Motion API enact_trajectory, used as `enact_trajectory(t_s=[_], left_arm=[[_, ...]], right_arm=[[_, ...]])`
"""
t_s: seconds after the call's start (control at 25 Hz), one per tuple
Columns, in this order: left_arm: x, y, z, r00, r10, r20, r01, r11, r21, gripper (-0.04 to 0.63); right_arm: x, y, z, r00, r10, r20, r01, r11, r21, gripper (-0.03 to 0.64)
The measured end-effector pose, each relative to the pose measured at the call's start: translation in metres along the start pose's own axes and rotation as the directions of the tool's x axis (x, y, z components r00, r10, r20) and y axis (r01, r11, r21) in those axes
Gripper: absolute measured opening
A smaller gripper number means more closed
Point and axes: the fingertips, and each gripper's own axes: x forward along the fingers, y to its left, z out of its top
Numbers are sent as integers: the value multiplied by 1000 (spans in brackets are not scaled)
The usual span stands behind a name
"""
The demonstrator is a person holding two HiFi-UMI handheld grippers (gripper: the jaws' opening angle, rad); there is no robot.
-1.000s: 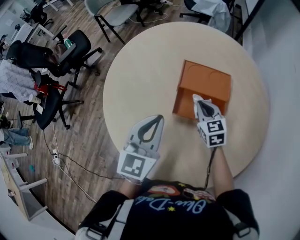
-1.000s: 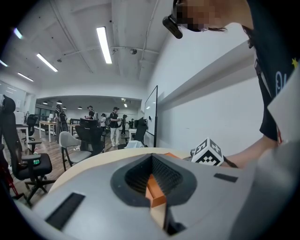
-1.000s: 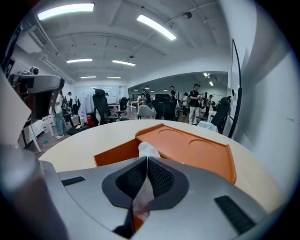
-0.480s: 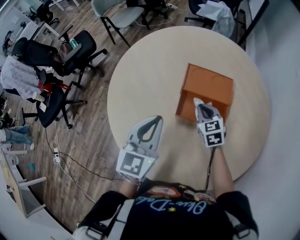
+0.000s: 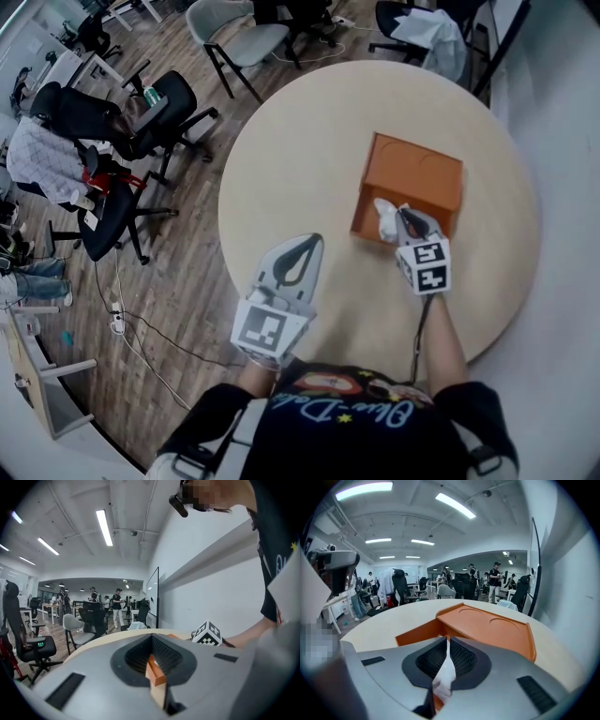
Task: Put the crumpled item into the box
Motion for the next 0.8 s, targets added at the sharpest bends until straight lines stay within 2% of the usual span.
enact_trajectory(t_s=[0.24, 0.4, 0.68, 0.8], left_arm=[[-6, -11, 8, 1000, -8, 17, 8, 1000, 18, -8], [-12, -22, 17, 999, -22, 33, 21, 999, 38, -8], [-25, -43, 30, 998, -29, 59, 26, 998, 62, -8], [-31, -53, 30, 998, -32, 60, 28, 997, 69, -8]], right_arm=[[-42, -14, 23, 987, -76, 140, 69, 996, 54, 2], [-76, -12, 38, 971, -95, 220, 80, 994, 77, 0], [-141, 2, 57, 936, -82, 342, 51, 994, 99, 0], [-166, 16, 68, 917, -41, 398, 19, 998, 57, 0]])
